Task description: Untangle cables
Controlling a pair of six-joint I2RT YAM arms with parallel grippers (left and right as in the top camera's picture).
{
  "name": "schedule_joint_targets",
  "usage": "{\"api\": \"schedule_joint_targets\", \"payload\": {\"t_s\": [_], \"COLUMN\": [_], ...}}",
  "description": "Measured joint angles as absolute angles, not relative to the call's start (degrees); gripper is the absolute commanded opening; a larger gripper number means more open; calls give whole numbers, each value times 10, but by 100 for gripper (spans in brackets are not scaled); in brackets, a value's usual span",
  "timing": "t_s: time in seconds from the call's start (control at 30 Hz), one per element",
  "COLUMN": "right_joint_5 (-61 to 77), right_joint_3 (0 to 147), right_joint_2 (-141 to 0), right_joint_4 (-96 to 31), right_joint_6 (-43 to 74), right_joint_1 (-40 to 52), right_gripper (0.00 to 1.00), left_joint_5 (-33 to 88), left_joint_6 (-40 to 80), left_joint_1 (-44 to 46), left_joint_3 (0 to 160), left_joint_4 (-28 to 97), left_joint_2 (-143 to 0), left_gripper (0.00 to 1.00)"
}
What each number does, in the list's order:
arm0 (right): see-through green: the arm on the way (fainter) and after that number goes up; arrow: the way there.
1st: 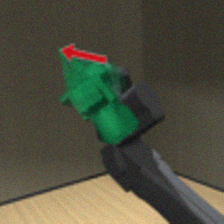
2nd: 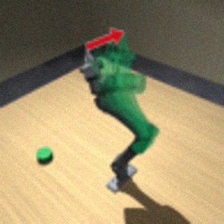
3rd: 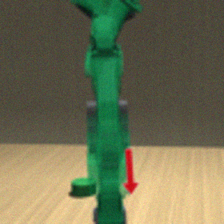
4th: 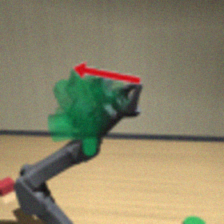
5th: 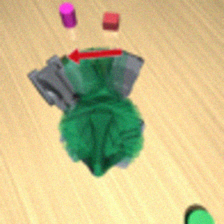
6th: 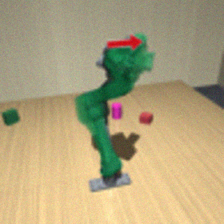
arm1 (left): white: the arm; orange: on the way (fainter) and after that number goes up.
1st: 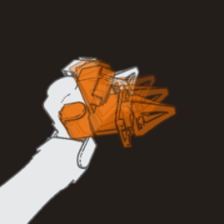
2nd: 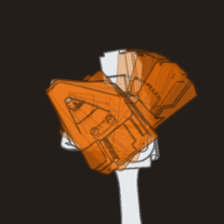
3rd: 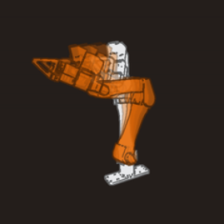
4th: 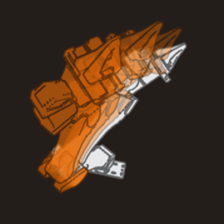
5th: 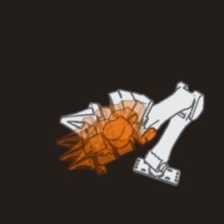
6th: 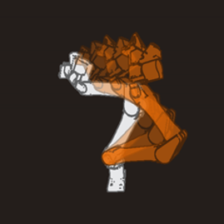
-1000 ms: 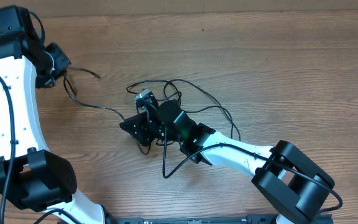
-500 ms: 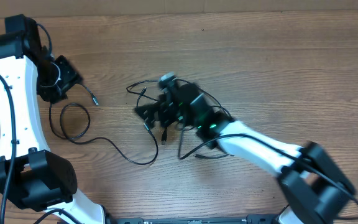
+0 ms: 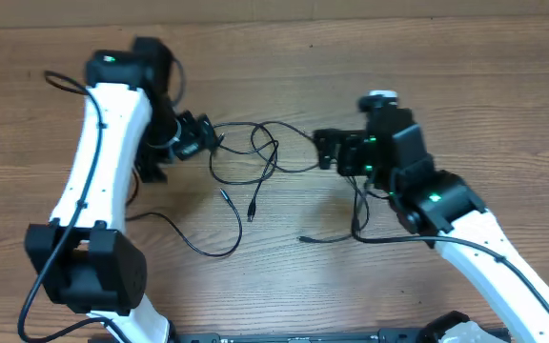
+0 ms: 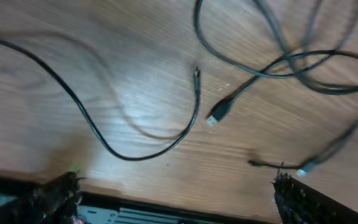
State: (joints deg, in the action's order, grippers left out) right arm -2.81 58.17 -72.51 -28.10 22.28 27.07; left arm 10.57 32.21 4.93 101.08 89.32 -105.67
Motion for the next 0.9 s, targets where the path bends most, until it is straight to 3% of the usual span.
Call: {"api": "schedule_joint_targets", "payload": {"t_s": [0.27, 0.57, 0.63, 0.7, 0.9], "right_joint_5": [-56, -60, -60, -60, -60], "right_joint_3": [582, 582, 582, 582, 582], "right_joint_2": [-719, -719, -719, -719, -719], "right_joint_4": [-357, -377, -384, -392, -396], "right_joint_6": [222, 222, 222, 222, 222], "right_joint_1": [225, 222, 222, 222, 222], "right_gripper": [100, 100, 100, 100, 100], "left_joint_5": [55, 1, 3, 8, 10], "left_joint_6": [420, 550, 584, 605, 660], "left_joint_1": [94, 94, 94, 94, 94], "left_joint_3": [845, 608, 559, 519, 453], "left_joint_4": [818, 659, 627, 595, 536], "left_joint_2": [-1001, -717, -710, -717, -740], "left_gripper": [100, 100, 98, 88, 85]}}
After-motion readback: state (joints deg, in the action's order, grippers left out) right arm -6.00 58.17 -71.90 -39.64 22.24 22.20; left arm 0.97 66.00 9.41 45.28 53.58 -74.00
